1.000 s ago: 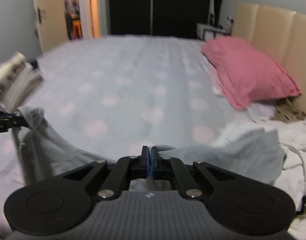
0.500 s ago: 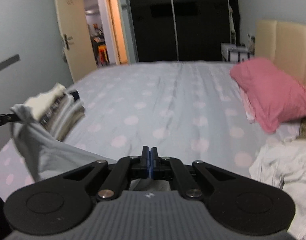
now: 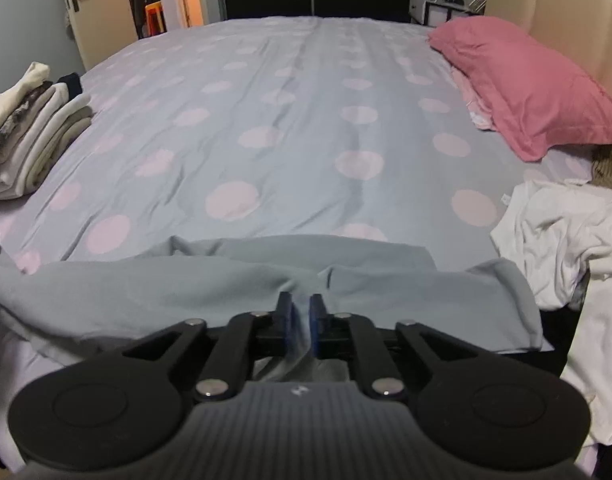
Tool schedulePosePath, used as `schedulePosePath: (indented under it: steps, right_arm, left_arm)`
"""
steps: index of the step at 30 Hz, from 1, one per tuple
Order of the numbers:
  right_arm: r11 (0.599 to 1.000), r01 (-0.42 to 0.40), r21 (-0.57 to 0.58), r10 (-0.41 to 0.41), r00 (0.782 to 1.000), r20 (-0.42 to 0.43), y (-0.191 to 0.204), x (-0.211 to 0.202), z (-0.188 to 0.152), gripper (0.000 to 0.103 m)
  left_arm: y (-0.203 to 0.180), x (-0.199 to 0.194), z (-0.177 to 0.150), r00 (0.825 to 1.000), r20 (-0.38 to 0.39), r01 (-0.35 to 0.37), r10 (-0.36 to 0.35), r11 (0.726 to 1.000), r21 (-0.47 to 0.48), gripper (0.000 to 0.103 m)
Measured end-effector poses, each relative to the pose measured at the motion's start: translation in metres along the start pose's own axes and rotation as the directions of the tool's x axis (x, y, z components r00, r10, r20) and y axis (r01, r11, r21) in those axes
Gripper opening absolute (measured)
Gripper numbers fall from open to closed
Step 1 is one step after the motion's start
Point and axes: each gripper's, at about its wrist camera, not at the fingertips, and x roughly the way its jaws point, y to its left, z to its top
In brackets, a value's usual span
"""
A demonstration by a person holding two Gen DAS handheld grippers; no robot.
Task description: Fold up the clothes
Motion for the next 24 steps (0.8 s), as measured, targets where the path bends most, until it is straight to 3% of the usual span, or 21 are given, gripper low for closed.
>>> schedulePosePath:
  steps: [3, 6, 8, 12, 17, 24]
  right_arm:
    - [0.999, 0.033, 0.003, -0.033, 0.998, 0.056, -0.001, -0.005, 0.0, 0.03]
    - [0.998, 0.057, 0.016, -0.059, 0.992, 0.11, -0.005, -0.018, -0.001, 0.031]
    - [0.999, 0.03, 0.019, -0.032, 0.992, 0.119, -0.004, -0.025, -0.003, 0.031]
    - [1.0, -0.009, -0.02, 0.011, 0.995, 0.103, 0.01, -0.03, -0.014, 0.031]
    - [0.985, -0.034, -0.168, 0.048, 0.995, 0.084, 0.028, -0.031, -0.038, 0.031]
    - [0.96, -0.005, -0.278, 0.01, 1.0, 0.019, 0.03, -0.025, -0.07, 0.031]
  left_arm:
    - [-0.009, -0.019, -0.002, 0.996, 0.082, 0.018, -0.022, 0.998, 0.055, 0.041]
    - [-0.023, -0.032, -0.01, 0.989, 0.089, 0.103, -0.115, 0.986, 0.13, 0.041]
    - [-0.034, -0.04, -0.018, 0.98, 0.078, 0.167, -0.184, 0.968, 0.187, 0.04]
    - [-0.071, -0.052, -0.042, 0.963, 0.057, 0.226, -0.263, 0.905, 0.36, 0.04]
    - [-0.111, -0.049, -0.067, 0.947, 0.015, 0.275, -0.321, 0.833, 0.48, 0.04]
    - [-0.158, -0.016, -0.101, 0.947, -0.045, 0.275, -0.317, 0.734, 0.621, 0.036]
